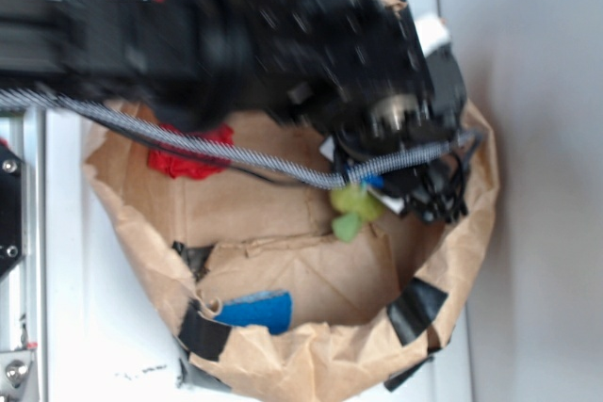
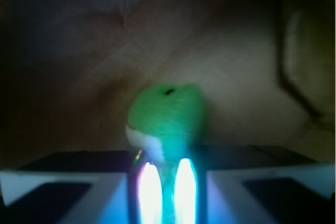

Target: Grab the green animal.

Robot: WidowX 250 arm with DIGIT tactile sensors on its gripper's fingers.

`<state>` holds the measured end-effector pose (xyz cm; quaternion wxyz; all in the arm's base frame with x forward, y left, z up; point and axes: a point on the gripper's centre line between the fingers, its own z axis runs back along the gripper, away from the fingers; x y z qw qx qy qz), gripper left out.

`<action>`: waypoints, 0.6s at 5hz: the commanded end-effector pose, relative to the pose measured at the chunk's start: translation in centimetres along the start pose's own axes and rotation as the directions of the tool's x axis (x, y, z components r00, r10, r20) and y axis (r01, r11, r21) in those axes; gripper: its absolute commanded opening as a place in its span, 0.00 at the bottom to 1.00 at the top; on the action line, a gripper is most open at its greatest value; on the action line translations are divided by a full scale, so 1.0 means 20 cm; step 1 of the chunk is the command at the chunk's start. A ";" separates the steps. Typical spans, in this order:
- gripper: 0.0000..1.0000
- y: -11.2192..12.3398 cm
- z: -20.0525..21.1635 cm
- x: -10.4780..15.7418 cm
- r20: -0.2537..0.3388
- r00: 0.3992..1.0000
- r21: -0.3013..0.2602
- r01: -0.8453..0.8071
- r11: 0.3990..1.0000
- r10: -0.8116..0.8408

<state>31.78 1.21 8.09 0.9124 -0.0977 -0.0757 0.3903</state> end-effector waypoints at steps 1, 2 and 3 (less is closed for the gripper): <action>0.00 0.14 0.32 0.03 -0.013 0.998 -0.080 0.064 0.995 -0.065; 0.00 0.19 0.36 0.01 -0.055 0.992 -0.096 0.108 0.989 -0.114; 0.00 0.25 0.44 -0.02 -0.061 0.989 -0.138 0.122 0.983 -0.131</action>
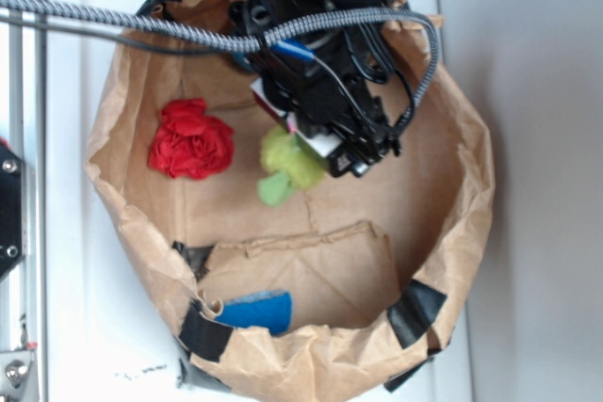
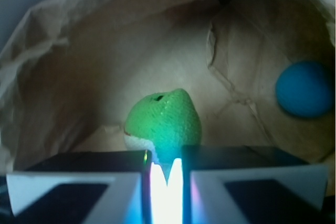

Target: Grab the green animal.

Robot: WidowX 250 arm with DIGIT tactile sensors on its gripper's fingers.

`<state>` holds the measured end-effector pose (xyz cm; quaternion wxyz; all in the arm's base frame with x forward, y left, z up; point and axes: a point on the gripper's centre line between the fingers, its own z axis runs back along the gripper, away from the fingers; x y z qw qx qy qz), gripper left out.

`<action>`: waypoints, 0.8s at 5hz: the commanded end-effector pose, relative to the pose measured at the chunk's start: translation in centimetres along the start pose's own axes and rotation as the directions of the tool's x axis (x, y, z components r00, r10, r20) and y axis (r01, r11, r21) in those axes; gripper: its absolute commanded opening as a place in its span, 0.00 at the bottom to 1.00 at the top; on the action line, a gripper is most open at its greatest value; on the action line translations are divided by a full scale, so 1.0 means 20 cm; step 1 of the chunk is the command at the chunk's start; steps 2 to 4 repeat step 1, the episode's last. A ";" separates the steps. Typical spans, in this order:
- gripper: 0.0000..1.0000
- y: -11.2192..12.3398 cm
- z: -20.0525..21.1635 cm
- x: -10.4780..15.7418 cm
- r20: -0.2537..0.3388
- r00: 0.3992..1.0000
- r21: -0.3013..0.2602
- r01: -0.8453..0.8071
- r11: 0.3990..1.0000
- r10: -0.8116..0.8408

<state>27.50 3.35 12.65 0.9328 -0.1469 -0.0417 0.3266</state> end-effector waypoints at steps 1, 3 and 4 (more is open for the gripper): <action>0.00 0.10 0.16 -0.04 0.092 0.994 -0.075 0.057 0.996 -0.050; 0.00 0.10 0.16 -0.04 0.092 0.994 -0.075 0.057 0.996 -0.050; 0.00 0.10 0.16 -0.04 0.092 0.994 -0.075 0.057 0.996 -0.050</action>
